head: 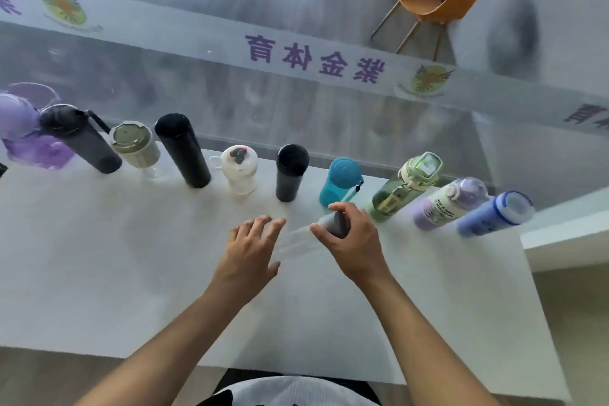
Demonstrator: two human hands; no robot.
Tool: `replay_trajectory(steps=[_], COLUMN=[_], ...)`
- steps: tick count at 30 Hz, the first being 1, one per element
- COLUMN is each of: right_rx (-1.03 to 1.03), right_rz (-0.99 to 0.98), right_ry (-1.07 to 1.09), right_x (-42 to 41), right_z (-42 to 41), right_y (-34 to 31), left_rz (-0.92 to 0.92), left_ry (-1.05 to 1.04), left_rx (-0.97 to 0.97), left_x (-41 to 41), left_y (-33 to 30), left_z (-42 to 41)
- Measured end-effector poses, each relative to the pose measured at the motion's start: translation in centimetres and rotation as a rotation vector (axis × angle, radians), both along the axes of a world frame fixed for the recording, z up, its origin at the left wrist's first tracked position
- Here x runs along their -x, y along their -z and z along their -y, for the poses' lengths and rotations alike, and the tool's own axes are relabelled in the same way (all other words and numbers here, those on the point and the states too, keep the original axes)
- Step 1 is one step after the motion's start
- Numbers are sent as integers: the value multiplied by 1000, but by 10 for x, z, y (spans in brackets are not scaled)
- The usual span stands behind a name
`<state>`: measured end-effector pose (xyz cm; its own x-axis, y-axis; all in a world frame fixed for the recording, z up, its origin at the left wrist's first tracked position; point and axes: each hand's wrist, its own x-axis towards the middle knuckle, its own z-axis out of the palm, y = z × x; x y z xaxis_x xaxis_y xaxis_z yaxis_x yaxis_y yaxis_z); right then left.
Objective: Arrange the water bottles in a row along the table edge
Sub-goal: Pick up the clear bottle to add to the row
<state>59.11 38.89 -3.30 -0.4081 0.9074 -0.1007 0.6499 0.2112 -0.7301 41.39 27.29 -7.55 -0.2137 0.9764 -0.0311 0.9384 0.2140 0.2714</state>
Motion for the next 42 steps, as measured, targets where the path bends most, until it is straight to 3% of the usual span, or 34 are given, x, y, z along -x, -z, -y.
replay_trajectory(steps=[10,26,35,42], right_rx=[-113,-208,-222,-210], right_rz=[80,89,44,63], right_ry=[280,302,290,261], right_x=[-148,-387,-429,-429], right_z=[-29,-154,-261,-293], right_y=[18,38,35,41], left_rz=[-94,8,-41,-49], left_ry=[236,67,34,29], left_rx=[-8,65,72,59], left_x=[-106,-334,-369,-377], left_y=[-13,-13,-22,-32], left_z=[-57,-124,-144,-166])
